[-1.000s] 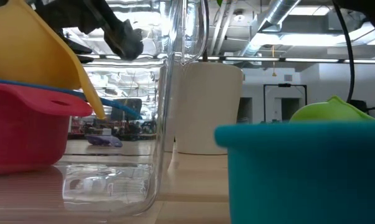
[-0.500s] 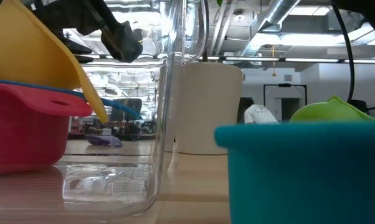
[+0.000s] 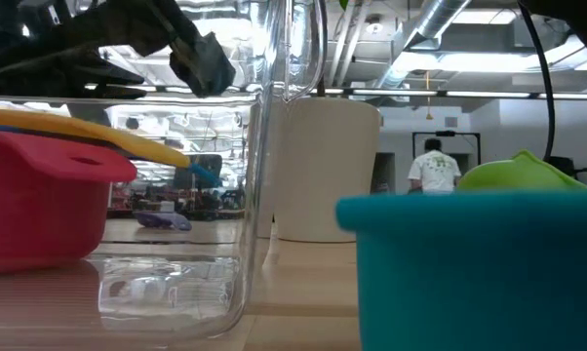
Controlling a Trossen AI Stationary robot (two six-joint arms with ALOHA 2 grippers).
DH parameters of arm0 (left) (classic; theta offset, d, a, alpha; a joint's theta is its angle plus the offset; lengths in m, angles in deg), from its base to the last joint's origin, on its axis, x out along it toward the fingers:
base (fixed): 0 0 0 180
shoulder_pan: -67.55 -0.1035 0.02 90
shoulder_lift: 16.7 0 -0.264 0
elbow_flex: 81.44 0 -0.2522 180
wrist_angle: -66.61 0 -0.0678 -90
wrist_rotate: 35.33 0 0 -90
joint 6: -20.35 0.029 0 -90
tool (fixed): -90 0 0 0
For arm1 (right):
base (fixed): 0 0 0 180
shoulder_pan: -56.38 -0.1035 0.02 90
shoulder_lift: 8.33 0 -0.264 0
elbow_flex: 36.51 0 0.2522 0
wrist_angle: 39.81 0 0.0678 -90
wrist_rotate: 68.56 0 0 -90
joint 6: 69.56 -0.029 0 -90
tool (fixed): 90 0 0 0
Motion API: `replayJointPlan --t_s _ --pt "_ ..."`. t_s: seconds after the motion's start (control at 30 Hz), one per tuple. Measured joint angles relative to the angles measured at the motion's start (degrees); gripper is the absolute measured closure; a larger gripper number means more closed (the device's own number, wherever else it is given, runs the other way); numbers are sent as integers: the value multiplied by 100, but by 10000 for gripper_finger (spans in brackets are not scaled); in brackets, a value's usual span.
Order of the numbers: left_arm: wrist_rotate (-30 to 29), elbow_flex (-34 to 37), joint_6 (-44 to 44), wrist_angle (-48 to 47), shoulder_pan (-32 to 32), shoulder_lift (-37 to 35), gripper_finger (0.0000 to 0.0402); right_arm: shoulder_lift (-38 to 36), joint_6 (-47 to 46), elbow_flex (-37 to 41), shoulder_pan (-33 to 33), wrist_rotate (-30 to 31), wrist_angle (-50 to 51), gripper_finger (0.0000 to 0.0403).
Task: Nest measuring cups in basket
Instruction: Stack the green measuring cup on the yellow measuring cup
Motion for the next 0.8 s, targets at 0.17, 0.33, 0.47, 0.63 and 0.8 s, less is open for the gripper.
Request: replayJointPlan --t_s 0.17,0.33,0.47,0.63,0.8 --pt "0 0 0 0 -1 -1 343 -127 18 -39 -31 -8 -183 228" --pt "0 0 -2 0 -1 0 343 -316 187 -49 -269 -25 -462 235" --pt "1 0 -6 0 0 0 343 -406 612 -35 -573 -117 -542 239" --pt "0 0 -194 0 1 0 343 -474 660 -37 -994 -240 -604 239" --pt "2 0 -223 0 -1 0 343 -485 28 -37 -1225 -248 -582 240"
